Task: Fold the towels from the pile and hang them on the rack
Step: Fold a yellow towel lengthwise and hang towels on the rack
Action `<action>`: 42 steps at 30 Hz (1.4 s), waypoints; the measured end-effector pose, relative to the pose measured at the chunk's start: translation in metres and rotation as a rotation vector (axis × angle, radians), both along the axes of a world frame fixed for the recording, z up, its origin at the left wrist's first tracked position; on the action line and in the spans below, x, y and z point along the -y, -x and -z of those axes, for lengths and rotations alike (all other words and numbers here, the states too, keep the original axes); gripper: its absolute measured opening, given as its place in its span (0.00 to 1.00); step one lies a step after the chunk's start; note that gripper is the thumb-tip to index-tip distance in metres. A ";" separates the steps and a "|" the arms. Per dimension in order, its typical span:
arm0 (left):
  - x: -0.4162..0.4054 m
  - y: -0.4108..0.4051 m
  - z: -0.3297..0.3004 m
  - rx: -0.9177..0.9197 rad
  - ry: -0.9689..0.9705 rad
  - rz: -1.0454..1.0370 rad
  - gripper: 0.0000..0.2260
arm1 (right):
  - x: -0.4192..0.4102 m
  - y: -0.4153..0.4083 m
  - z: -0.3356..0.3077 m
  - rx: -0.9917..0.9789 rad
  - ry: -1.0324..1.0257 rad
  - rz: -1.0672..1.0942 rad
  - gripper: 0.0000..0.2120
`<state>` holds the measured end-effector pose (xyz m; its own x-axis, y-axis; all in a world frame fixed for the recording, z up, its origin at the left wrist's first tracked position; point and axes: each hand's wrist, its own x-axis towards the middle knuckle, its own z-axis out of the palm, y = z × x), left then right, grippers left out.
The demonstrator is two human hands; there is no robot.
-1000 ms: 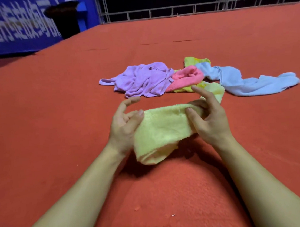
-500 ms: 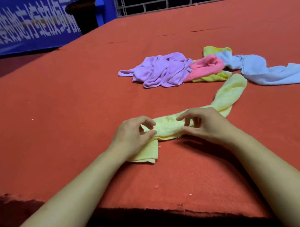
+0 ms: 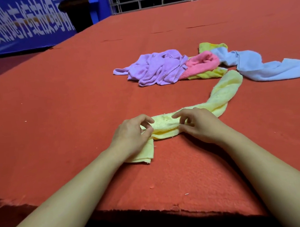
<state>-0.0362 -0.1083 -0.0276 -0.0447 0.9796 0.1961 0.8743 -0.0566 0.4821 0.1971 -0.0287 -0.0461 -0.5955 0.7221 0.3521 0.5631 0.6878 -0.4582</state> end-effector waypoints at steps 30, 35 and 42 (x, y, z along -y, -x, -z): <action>0.029 0.006 -0.150 0.481 -0.270 0.328 0.10 | 0.069 -0.023 -0.136 -0.062 0.066 -0.142 0.20; 0.050 0.011 -0.168 0.424 -0.149 0.413 0.10 | 0.090 -0.042 -0.177 -0.293 0.017 -0.031 0.23; 0.066 0.030 -0.173 0.355 0.141 0.410 0.22 | 0.104 -0.052 -0.192 -0.180 0.044 -0.032 0.21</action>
